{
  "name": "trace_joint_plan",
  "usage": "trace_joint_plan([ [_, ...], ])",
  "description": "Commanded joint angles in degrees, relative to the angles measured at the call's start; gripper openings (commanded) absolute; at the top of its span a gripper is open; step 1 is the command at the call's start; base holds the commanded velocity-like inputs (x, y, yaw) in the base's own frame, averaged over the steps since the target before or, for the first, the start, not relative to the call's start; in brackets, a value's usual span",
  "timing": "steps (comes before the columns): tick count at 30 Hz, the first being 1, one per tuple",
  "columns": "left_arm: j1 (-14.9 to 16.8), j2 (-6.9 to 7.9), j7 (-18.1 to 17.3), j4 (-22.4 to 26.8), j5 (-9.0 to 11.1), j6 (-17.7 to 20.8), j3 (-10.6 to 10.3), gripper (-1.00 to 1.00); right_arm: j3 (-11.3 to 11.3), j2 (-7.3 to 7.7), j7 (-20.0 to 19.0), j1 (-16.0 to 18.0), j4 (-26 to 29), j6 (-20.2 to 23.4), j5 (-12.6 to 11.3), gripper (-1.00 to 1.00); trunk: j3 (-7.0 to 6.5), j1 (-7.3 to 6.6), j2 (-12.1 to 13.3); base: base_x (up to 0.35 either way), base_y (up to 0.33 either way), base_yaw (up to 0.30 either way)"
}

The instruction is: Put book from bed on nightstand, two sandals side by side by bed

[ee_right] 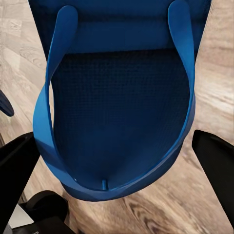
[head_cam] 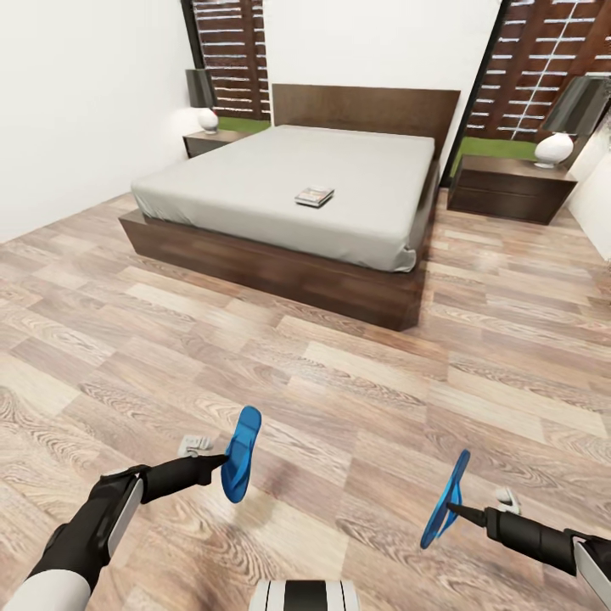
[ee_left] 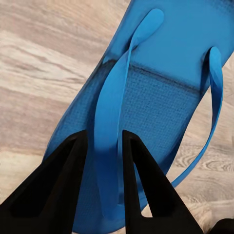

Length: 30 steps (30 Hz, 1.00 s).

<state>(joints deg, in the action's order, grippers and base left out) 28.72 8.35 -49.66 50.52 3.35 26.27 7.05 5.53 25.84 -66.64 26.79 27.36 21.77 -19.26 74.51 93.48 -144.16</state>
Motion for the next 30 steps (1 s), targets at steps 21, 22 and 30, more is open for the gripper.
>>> trace_joint_plan([
  [21,0.0,0.08,0.3,-13.2,-0.2,-9.8,0.1,-1.0,-0.3,-0.52,3.7,0.0,-16.9,-18.1,-0.2,-1.0,-4.62,-0.55,0.3,0.0,0.0,0.0],
  [22,0.0,0.08,0.3,-14.1,-0.2,-10.7,0.1,-1.0,-0.3,-0.53,3.7,0.0,-17.0,-18.1,-0.2,-1.0,-4.84,-0.57,0.3,0.0,0.0,0.0],
  [30,0.0,0.01,0.4,-18.3,-0.6,-12.5,-0.2,-1.0,-0.4,-0.57,3.7,0.0,-18.1,-18.2,5.9,-1.0,-6.61,-0.78,0.4,0.0,0.0,0.0],
])
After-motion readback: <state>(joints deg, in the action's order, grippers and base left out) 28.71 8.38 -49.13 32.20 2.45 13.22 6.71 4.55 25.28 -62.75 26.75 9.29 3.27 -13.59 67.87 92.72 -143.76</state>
